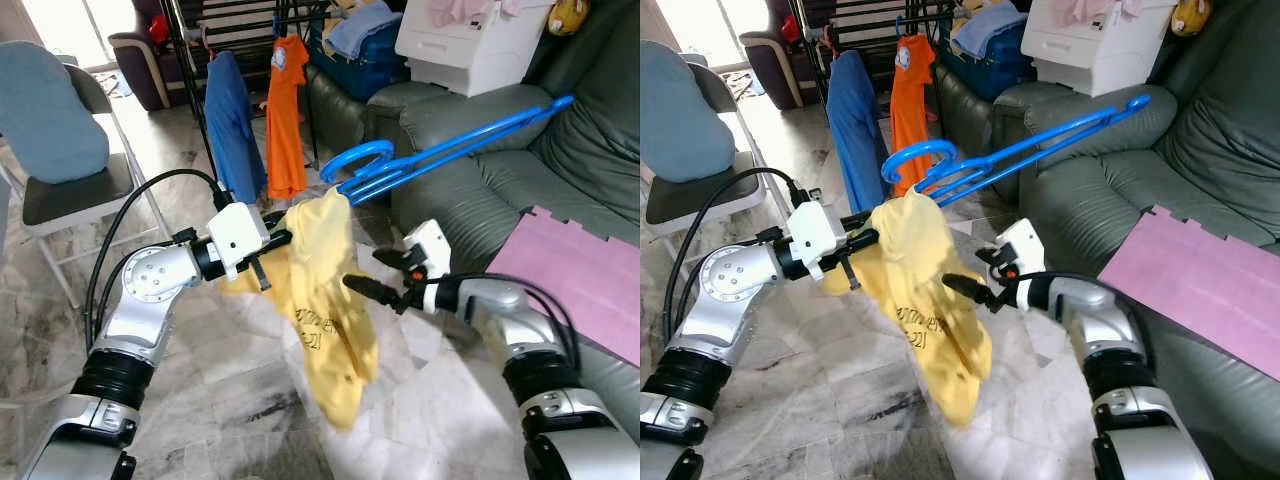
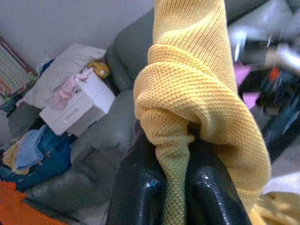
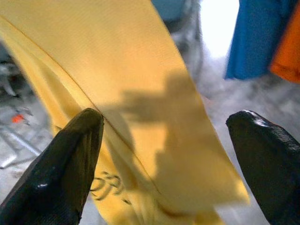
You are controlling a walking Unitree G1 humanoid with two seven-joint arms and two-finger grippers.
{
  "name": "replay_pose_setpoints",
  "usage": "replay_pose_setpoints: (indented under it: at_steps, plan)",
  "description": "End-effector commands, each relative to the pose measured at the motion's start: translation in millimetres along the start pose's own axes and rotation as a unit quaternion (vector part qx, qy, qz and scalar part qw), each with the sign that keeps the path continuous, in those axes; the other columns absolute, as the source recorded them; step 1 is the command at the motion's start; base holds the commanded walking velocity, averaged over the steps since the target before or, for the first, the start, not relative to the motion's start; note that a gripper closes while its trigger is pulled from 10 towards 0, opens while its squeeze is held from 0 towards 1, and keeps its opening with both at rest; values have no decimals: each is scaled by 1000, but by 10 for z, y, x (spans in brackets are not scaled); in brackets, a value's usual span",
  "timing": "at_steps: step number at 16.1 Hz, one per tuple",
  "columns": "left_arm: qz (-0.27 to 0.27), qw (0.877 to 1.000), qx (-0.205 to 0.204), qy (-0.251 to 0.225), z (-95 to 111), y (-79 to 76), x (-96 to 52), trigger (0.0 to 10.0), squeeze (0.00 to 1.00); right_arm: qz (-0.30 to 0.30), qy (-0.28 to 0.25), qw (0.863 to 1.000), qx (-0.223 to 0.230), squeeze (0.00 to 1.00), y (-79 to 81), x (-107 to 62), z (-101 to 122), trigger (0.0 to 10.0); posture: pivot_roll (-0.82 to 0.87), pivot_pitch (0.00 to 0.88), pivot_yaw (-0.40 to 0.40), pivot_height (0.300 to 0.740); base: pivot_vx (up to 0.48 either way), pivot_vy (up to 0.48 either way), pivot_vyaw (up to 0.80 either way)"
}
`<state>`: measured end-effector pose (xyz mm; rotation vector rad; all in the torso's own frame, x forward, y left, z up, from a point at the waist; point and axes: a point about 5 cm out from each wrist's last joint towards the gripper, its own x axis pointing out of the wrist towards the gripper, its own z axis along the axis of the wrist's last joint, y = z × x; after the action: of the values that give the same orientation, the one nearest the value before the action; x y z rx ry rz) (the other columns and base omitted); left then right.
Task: Hang hanger
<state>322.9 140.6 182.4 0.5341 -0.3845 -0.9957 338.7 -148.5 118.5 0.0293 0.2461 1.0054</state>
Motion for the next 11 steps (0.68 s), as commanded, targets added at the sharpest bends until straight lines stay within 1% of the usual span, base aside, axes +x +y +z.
replay_pose_setpoints:
  at_steps: [1,2,3,4,6,7,8,10,11]
  plan:
    - [29,999,13,19,-67,82,-110,0,0,25,-28,999,-19,0,-22,-113,120,10000,-47,0,40,740,0,0,0]
    - [24,999,16,32,-114,63,-140,0,0,4,-27,999,-22,0,-87,-162,135,10000,-52,0,42,740,0,0,0]
    - [21,999,7,35,-135,30,-152,0,0,-13,-30,999,-23,0,-151,-218,162,10000,-54,0,44,740,0,0,0]
    - [8,999,5,39,-155,-30,-159,0,0,-20,-42,999,-24,0,-203,-281,223,10000,-54,0,47,740,0,0,0]
    - [-8,999,5,40,-161,-91,-153,0,0,-48,-39,997,-38,0,-261,-305,262,10000,-54,0,47,740,0,0,0]
    - [-23,999,7,30,-131,-128,-124,0,0,-77,-26,995,-55,0,-306,-298,264,10000,-56,0,48,740,0,0,0]
    - [-32,999,2,15,-77,-151,-96,0,0,-94,-12,993,-67,0,-322,-258,248,10000,-55,0,46,740,0,0,0]
    - [-42,999,-9,-9,15,-195,-51,0,0,-97,-9,993,-72,0,-309,-180,238,10000,-49,0,44,740,0,0,0]
    - [-51,998,-7,-23,85,-234,-19,0,0,-88,-10,993,-73,0,-269,-95,237,10000,-44,0,41,740,0,0,0]
